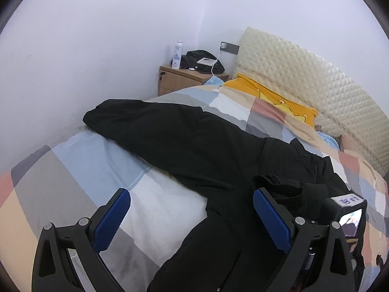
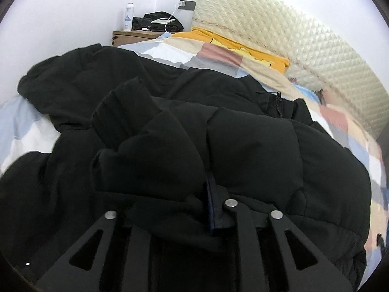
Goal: Fold large clothes
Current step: 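Lay the sleeve and jacket side onto the body and open the right tool, then withdraw the right tool and bring the left tool to the other sleeve, then close the left tool on the cuff of the remaining black sleeve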
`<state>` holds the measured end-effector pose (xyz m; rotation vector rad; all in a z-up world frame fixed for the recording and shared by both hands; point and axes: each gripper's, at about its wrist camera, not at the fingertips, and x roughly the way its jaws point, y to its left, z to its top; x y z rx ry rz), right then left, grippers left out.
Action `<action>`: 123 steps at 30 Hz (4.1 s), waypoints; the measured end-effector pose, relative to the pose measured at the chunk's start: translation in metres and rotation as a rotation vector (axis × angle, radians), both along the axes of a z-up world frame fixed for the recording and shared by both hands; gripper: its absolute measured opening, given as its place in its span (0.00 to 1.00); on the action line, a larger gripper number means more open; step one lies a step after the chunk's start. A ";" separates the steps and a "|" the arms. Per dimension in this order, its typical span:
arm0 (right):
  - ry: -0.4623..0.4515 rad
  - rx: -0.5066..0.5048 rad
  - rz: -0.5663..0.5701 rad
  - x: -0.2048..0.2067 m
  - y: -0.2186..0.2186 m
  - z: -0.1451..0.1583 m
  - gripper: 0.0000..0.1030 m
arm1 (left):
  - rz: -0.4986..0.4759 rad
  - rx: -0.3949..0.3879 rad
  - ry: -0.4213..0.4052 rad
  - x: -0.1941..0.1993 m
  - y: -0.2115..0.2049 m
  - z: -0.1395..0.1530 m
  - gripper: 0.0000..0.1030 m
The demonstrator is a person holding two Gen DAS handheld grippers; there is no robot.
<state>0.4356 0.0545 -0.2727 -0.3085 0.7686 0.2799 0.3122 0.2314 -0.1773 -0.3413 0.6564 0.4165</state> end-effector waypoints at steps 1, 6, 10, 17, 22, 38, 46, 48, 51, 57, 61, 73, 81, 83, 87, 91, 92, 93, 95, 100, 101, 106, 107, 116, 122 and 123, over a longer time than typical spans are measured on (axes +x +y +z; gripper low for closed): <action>0.022 0.028 -0.002 -0.002 -0.003 0.004 0.24 | -0.004 0.008 -0.003 -0.001 -0.002 0.001 0.99; 0.075 0.108 0.000 -0.010 -0.014 0.023 0.60 | -0.007 0.036 -0.029 -0.007 -0.008 0.009 0.99; 0.050 0.129 0.022 -0.032 -0.018 0.036 0.72 | -0.022 0.018 -0.029 -0.007 -0.008 0.010 0.99; 0.030 0.237 -0.030 -0.052 -0.063 0.063 0.72 | -0.063 0.050 -0.031 -0.006 -0.024 0.015 0.99; -0.010 0.299 -0.111 -0.064 -0.113 0.087 0.72 | -0.108 0.090 -0.037 -0.009 -0.045 0.021 0.99; -0.177 0.353 -0.213 -0.140 -0.235 0.151 0.73 | -0.296 0.188 -0.094 -0.032 -0.120 0.044 0.99; -0.207 0.345 -0.259 -0.177 -0.285 0.144 0.75 | -0.393 0.202 -0.137 -0.049 -0.158 0.049 0.99; -0.202 0.339 -0.267 -0.185 -0.297 0.139 0.75 | -0.409 0.208 -0.141 -0.054 -0.161 0.048 0.99; -0.213 0.350 -0.262 -0.199 -0.309 0.135 0.75 | -0.419 0.180 -0.139 -0.057 -0.161 0.043 0.99; -0.214 0.354 -0.275 -0.223 -0.332 0.129 0.75 | -0.429 0.137 -0.161 -0.061 -0.167 0.040 0.99; -0.204 0.396 -0.251 -0.242 -0.341 0.130 0.75 | -0.443 0.146 -0.164 -0.064 -0.175 0.040 0.99; -0.213 0.385 -0.293 -0.312 -0.349 0.119 0.80 | -0.504 0.127 -0.099 -0.053 -0.192 0.023 0.99; -0.239 0.398 -0.288 -0.325 -0.343 0.118 0.86 | -0.539 0.132 -0.083 -0.055 -0.202 0.018 0.99; -0.226 0.392 -0.280 -0.322 -0.341 0.114 0.86 | -0.545 0.112 -0.100 -0.054 -0.198 0.022 0.99; -0.230 0.394 -0.276 -0.320 -0.339 0.111 0.86 | -0.545 0.055 -0.132 -0.050 -0.181 0.036 0.99; -0.243 0.383 -0.284 -0.321 -0.338 0.109 0.86 | -0.533 0.010 -0.123 -0.037 -0.155 0.049 0.99; -0.244 0.384 -0.285 -0.321 -0.338 0.109 0.86 | -0.529 0.001 -0.119 -0.034 -0.145 0.053 0.99; -0.245 0.386 -0.286 -0.321 -0.338 0.109 0.86 | -0.524 0.001 -0.117 -0.031 -0.136 0.056 0.99; -0.248 0.387 -0.287 -0.321 -0.338 0.109 0.86 | -0.501 0.023 -0.110 -0.024 -0.113 0.065 0.99; -0.246 0.380 -0.291 -0.319 -0.336 0.109 0.86 | -0.411 -0.002 -0.078 -0.009 -0.040 0.078 0.99; -0.246 0.378 -0.290 -0.318 -0.336 0.109 0.86 | -0.383 -0.018 -0.075 -0.006 -0.019 0.078 0.99; -0.233 0.357 -0.285 -0.311 -0.329 0.106 0.87 | -0.271 -0.121 -0.038 0.010 0.067 0.063 0.99; -0.226 0.358 -0.285 -0.309 -0.328 0.105 0.87 | -0.259 -0.151 -0.031 0.013 0.082 0.057 0.99; -0.156 0.346 -0.328 -0.284 -0.313 0.095 0.87 | -0.107 -0.474 0.005 0.045 0.205 -0.036 0.99; -0.123 0.284 -0.326 -0.264 -0.289 0.087 0.87 | -0.041 -0.620 0.012 0.066 0.260 -0.108 0.99; -0.117 0.277 -0.329 -0.260 -0.286 0.085 0.87 | -0.033 -0.640 0.016 0.069 0.267 -0.119 0.99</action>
